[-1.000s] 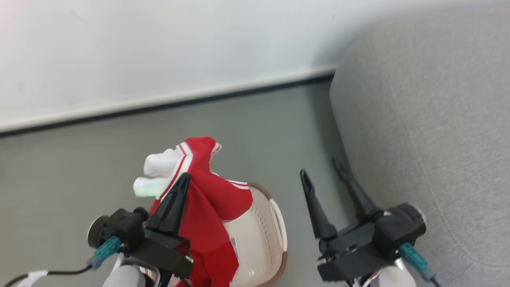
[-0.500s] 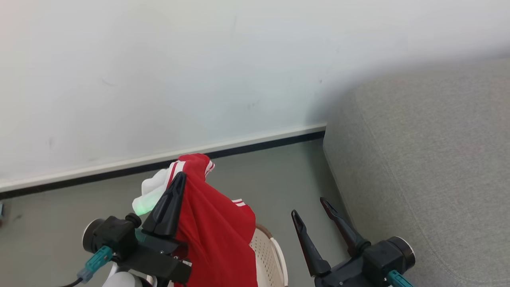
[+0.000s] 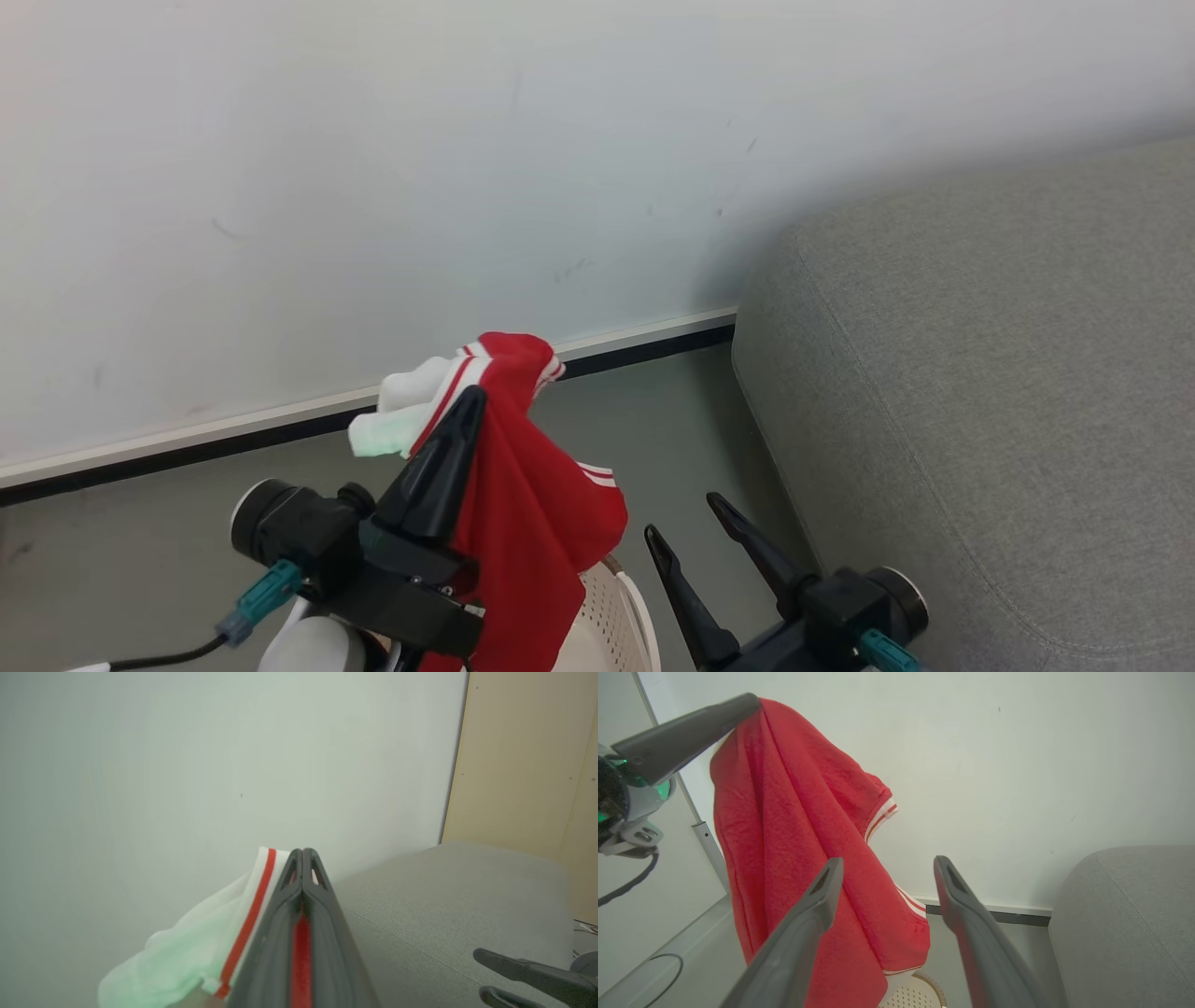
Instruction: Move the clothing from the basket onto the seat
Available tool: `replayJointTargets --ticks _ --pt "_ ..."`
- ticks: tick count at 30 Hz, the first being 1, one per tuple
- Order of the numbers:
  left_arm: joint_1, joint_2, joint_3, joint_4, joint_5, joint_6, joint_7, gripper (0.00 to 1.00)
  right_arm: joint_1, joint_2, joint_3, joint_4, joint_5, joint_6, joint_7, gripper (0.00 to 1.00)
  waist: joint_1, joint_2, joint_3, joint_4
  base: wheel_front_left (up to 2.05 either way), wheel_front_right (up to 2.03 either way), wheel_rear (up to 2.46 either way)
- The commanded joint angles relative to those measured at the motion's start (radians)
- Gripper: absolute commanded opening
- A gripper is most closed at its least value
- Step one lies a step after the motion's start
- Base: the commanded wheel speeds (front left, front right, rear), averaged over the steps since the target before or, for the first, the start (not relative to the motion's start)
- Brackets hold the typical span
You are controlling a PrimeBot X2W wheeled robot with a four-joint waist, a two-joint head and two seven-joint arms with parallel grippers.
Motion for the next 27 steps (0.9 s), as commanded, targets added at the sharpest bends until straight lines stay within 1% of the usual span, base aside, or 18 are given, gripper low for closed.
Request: replayJointTargets --ticks 1,5,10,15,20,25,26,27 --pt "-0.022 0.008 -0.015 -0.002 -0.011 0.000 -0.005 0.00 -0.027 0.003 0.008 0.008 0.004 0.001 -0.002 1.00 0.0000 0.0000 0.001 -0.001 0.00 0.00 0.00" --pt "-0.052 0.014 -0.075 0.009 -0.015 0.000 -0.005 0.00 -0.076 0.012 0.039 0.036 -0.004 0.001 -0.002 1.00 0.0000 0.0000 0.005 -0.001 0.00 0.00 0.00" --pt "-0.098 0.023 -0.147 0.017 0.004 0.000 -0.001 0.00 -0.146 0.016 0.099 0.073 0.025 0.001 -0.002 1.00 0.0000 0.0000 0.007 -0.001 0.00 0.00 0.00" --pt "-0.125 0.014 -0.217 0.029 -0.001 0.000 0.009 0.00 -0.170 0.020 0.099 0.108 0.026 0.001 -0.002 1.00 0.0000 0.0000 0.004 0.000 0.00 0.00 0.00" --pt "-0.144 0.005 -0.283 0.010 -0.019 0.000 0.033 0.00 -0.171 0.029 0.106 0.163 0.033 0.001 -0.002 1.00 0.0000 0.0000 -0.001 0.001 0.00 0.00 0.00" --pt "-0.156 0.018 -0.332 -0.010 -0.033 0.000 0.068 0.00 -0.177 0.038 0.106 0.198 0.049 0.001 -0.002 1.00 0.0000 0.0000 -0.003 -0.001 0.00 0.00 0.00" --pt "-0.157 0.021 -0.337 -0.013 -0.037 0.000 0.074 0.00 -0.178 0.041 0.106 0.199 0.050 0.001 -0.002 0.47 0.0000 0.0000 -0.002 -0.002 0.00 0.00 0.00" --pt "-0.156 0.024 -0.342 -0.015 -0.043 0.000 0.083 0.00 -0.179 0.043 0.108 0.198 0.051 0.001 -0.002 0.20 0.0000 0.0000 -0.002 -0.003 0.00 0.00 0.00"
